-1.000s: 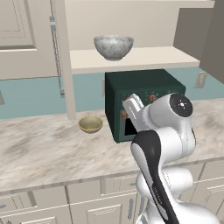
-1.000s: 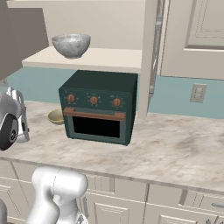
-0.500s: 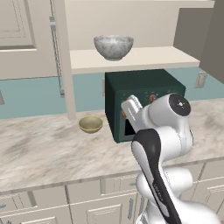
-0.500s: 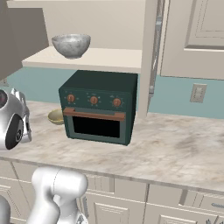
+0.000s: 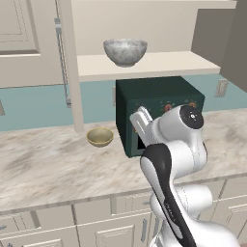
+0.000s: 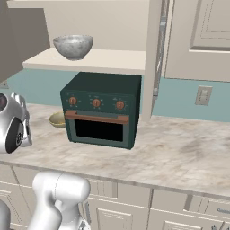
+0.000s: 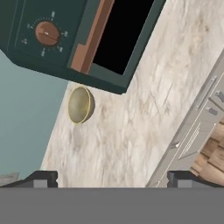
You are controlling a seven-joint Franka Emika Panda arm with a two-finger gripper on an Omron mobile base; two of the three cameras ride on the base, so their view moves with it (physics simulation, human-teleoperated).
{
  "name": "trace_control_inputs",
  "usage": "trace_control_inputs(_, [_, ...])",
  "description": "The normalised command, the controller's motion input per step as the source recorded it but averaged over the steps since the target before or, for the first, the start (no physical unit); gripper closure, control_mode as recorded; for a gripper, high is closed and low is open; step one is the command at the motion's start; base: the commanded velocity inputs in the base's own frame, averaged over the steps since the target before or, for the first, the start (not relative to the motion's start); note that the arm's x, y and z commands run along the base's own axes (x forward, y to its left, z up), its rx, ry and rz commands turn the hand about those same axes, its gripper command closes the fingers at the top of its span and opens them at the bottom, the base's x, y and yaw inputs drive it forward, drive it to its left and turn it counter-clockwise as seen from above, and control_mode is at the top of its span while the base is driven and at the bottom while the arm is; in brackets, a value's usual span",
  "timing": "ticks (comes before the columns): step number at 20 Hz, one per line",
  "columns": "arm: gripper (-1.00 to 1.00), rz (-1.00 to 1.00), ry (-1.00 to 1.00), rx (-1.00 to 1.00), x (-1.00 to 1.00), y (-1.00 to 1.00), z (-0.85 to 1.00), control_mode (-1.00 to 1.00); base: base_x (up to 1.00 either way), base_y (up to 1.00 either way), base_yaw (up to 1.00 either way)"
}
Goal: Pick up the bowls on the counter and stack them on top of one another in the open cabinet. Place the smaller bowl on top of the larger bowl.
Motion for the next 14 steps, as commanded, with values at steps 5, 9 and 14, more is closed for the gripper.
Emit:
trace_control_inputs(5, [-1.00,0.00,-0.02,0.00,0.05,0.04,-0.13,-1.00,0.00,0.00,0.00])
trace_control_inputs(9, [-1.00,0.00,-0.03,-0.01,0.07,0.06,-0.12,-1.00,0.00,0.00,0.00])
trace_control_inputs(14, [-1.00,0.00,-0.03,0.00,0.06,0.05,-0.09,-1.00,0.00,0.00,0.00])
